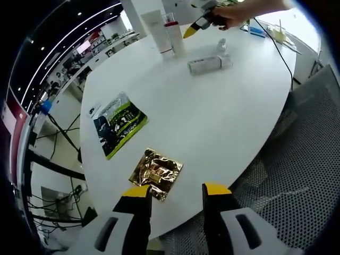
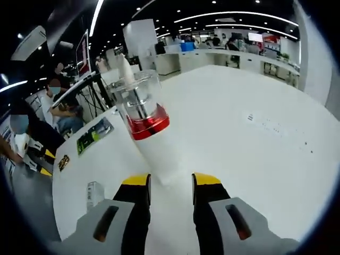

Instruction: Arrange the skincare products in the storage area until every visible bottle or jar stands upright without overlapping.

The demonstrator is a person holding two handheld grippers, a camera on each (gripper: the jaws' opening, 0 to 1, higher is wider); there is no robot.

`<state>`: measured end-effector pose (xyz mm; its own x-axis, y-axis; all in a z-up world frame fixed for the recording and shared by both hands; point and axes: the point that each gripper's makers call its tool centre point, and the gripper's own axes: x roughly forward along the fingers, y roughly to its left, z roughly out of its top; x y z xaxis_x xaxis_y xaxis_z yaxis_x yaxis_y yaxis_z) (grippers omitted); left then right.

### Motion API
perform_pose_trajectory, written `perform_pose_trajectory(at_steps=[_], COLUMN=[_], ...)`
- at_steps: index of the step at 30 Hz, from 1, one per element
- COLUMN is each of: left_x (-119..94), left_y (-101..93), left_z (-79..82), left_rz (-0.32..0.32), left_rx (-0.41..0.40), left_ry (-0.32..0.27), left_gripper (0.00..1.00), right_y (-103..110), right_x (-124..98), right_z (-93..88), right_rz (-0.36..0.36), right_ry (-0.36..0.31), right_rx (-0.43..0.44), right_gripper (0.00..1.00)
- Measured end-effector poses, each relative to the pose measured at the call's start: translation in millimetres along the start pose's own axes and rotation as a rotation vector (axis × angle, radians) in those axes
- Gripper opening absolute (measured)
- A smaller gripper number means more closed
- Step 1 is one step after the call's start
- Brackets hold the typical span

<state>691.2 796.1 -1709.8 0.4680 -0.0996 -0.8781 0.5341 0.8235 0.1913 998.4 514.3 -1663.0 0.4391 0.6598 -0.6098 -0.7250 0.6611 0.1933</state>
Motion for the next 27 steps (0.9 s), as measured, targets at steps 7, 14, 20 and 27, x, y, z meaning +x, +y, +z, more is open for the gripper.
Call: perform_pose_trajectory(at_steps=[7,14,20,27], left_x=[0,0,0,0], left_y=[-0.5,-1.2,-0.9,-1.3], left_z=[0.2,0.0,-0.9,-0.8], left_rz=[-0.001,-0.006,-0.006,-0.008], left_rx=[0.002,0.006,0.006,0.007], left_ry=[0.001,0.004,0.008,0.010], left_gripper=[0.39,0.39,0.39,0.39], right_y=[-14,-4,1,-9], right_x=[-14,-35,-52,-66], right_z=[-18.1,-34.6,-60.7,-85.3], right_rz=[0.022,0.115,0.210,0.202], right_ry=[0.032,0.115,0.291,0.470], right_rx=[0.015,-0.047,-0.193,-0.365], right_gripper=[0.31,0.30,0.37,0.34])
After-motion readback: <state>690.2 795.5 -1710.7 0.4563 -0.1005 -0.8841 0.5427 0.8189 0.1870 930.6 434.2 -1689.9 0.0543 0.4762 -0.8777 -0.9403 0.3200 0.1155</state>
